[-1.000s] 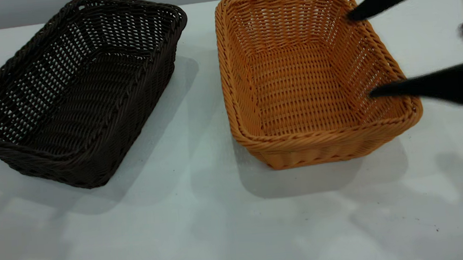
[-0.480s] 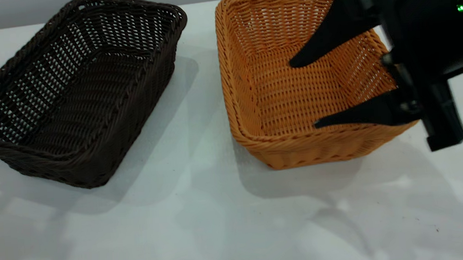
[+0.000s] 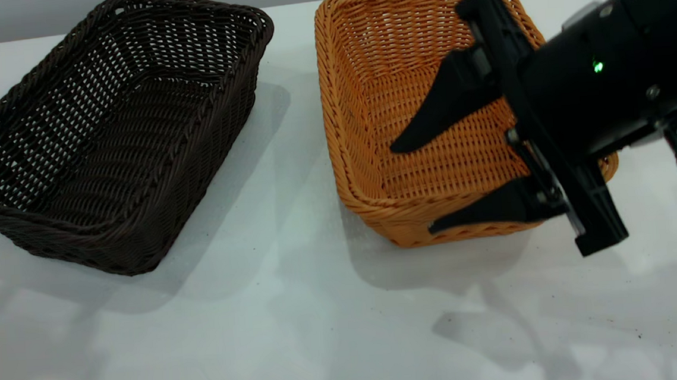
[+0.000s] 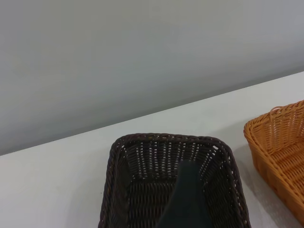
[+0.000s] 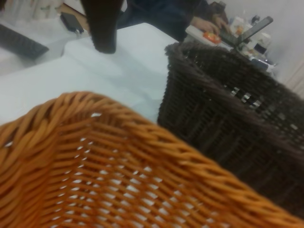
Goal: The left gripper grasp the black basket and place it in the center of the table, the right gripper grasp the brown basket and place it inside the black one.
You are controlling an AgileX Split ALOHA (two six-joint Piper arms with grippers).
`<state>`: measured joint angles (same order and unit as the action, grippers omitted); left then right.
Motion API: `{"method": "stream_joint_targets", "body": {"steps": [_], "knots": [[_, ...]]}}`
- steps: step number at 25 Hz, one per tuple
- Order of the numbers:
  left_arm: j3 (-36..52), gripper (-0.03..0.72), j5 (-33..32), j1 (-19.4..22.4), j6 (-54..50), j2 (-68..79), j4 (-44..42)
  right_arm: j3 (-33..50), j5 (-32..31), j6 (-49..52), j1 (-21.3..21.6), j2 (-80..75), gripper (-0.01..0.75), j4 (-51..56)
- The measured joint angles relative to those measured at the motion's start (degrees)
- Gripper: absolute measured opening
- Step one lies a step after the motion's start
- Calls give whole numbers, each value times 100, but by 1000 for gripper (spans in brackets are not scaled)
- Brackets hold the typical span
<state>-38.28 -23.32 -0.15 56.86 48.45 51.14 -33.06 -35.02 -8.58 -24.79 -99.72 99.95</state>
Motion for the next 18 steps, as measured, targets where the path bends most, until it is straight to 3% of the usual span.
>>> {"method": "stream_joint_targets", "body": {"steps": [18], "knots": [[7, 531, -24, 0, 0, 0, -5, -239, 265, -441, 0, -632, 460, -16]]}}
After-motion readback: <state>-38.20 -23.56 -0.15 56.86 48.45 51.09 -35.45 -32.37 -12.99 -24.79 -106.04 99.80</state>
